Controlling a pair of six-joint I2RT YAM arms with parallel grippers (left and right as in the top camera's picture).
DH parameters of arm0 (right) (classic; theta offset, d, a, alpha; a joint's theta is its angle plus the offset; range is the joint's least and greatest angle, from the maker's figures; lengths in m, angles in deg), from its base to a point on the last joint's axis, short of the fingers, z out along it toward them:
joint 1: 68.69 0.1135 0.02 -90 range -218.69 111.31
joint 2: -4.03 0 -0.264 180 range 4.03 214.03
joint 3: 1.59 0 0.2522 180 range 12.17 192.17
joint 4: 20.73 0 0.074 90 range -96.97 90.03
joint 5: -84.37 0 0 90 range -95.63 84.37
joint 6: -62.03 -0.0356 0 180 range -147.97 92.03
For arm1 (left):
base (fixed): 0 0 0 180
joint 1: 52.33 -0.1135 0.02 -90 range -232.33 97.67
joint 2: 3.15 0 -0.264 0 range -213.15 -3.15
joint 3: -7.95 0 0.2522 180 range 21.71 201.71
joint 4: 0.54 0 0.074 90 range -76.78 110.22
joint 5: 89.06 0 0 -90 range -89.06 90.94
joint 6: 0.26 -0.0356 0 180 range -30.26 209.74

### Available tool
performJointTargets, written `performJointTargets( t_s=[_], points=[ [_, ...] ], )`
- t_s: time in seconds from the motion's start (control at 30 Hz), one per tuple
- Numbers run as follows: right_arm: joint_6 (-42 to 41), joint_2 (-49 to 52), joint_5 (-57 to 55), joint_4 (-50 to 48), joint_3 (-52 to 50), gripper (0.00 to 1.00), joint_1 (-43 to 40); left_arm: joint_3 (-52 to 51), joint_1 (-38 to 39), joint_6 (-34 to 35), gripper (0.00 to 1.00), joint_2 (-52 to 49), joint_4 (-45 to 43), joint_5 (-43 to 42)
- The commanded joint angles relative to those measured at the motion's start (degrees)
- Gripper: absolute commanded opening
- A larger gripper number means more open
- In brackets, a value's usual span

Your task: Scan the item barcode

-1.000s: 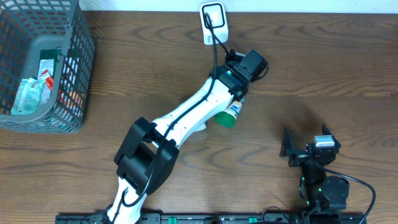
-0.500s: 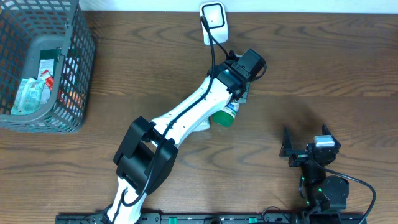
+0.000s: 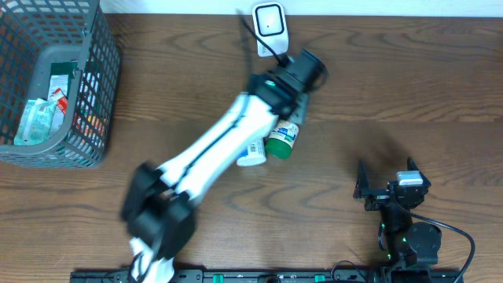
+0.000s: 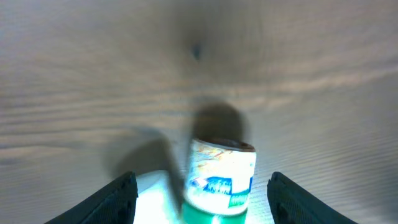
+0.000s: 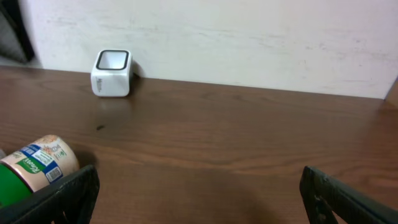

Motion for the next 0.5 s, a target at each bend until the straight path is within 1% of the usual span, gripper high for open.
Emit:
performJointTargets(
  t_s=[0.0, 0.13, 0.2, 0.3, 0.37, 0.4, 0.47],
  points=[
    [-0.74, -0.31, 0.15, 0.15, -0.04, 0.99, 0.35, 2.27, -4.52, -0.68, 0.68, 10.84, 2.08, 0.5],
    [-1.84, -0.31, 2.93, -0.13, -0.04, 0.99, 0.35, 2.27, -9.88, -0.66, 0.69, 18.05, 7.1, 0.46],
    [-2.67, -0.31, 3.8, -2.25, -0.04, 0.99, 0.35, 2.27, -12.04, -0.68, 0.7, 20.72, 9.6, 0.46],
    [-4.44, -0.28, 11.69, -7.87, 0.22, 0.99, 0.35, 2.27, -14.19, -0.68, 0.7, 23.37, 12.59, 0.48],
    [-9.4, 0.0, 11.65, -6.6, 2.47, 0.99, 0.35, 2.27, -15.08, -0.68, 0.71, 24.41, 14.27, 0.5],
    [-10.82, 0.52, 11.3, -5.27, 4.15, 0.99, 0.35, 2.27, -15.3, -0.68, 0.73, 24.65, 14.78, 0.5],
    [-11.43, 2.95, 11.32, -1.95, 9.4, 0.99, 0.33, 2.27, -15.39, -0.7, 0.74, 24.74, 15.52, 0.5]
  ],
)
